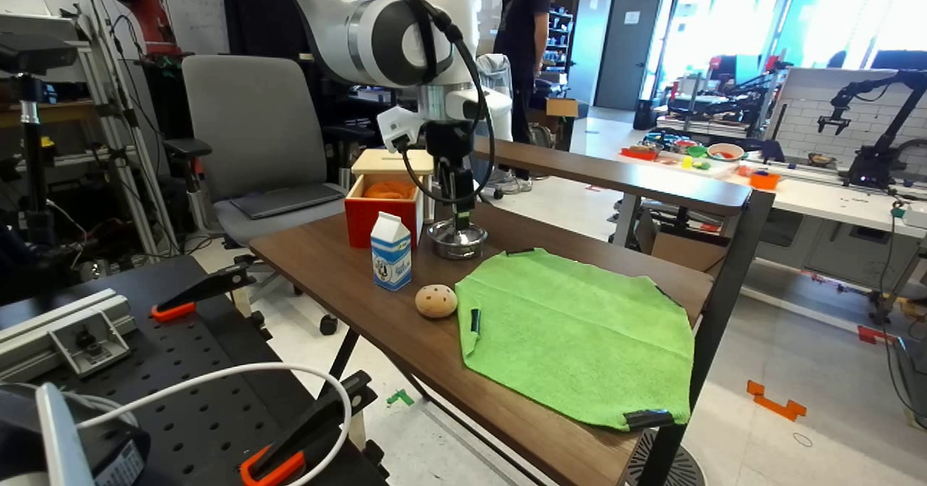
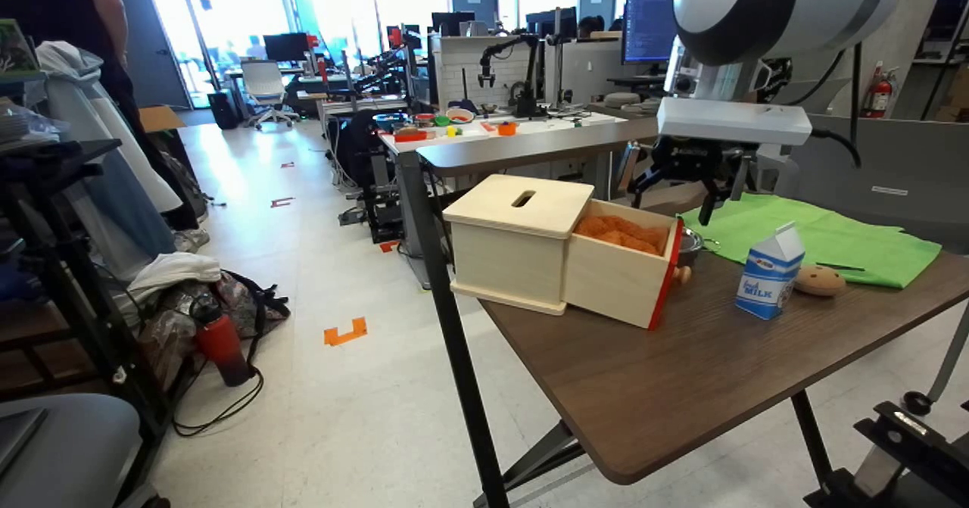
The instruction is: Pick up the lid from the cloth and put it on the pot
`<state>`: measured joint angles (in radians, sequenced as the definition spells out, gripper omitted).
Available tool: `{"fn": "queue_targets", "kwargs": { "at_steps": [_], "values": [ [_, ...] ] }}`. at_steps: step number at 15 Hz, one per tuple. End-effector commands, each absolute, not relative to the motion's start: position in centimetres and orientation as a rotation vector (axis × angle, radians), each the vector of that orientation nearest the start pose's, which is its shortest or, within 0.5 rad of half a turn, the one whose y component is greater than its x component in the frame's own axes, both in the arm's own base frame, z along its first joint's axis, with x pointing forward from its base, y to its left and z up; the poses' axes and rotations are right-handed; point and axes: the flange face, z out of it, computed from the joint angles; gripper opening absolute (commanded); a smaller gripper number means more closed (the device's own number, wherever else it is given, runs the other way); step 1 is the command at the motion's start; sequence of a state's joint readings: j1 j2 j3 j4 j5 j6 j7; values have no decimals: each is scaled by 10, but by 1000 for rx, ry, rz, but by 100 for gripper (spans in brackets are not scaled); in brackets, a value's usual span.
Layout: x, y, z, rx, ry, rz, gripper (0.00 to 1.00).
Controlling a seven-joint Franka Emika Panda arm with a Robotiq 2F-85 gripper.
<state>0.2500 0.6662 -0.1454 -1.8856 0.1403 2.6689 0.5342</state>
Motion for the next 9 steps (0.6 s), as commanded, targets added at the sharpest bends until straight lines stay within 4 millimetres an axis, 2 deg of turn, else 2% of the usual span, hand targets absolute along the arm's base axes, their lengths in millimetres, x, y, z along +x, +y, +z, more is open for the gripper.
{"fn": "queue_targets", "kwargs": {
  "at_steps": [1, 5, 6, 8, 9],
  "values": [
    [615, 41, 228, -3008, 803, -184, 100],
    [589, -2, 292, -3035, 782, -98, 100],
    [575, -14, 301, -3043, 768, 53, 100],
    [561, -33, 314, -3045, 877, 228, 100],
    [580, -23, 300, -3036, 848, 108, 100]
  ]
}}
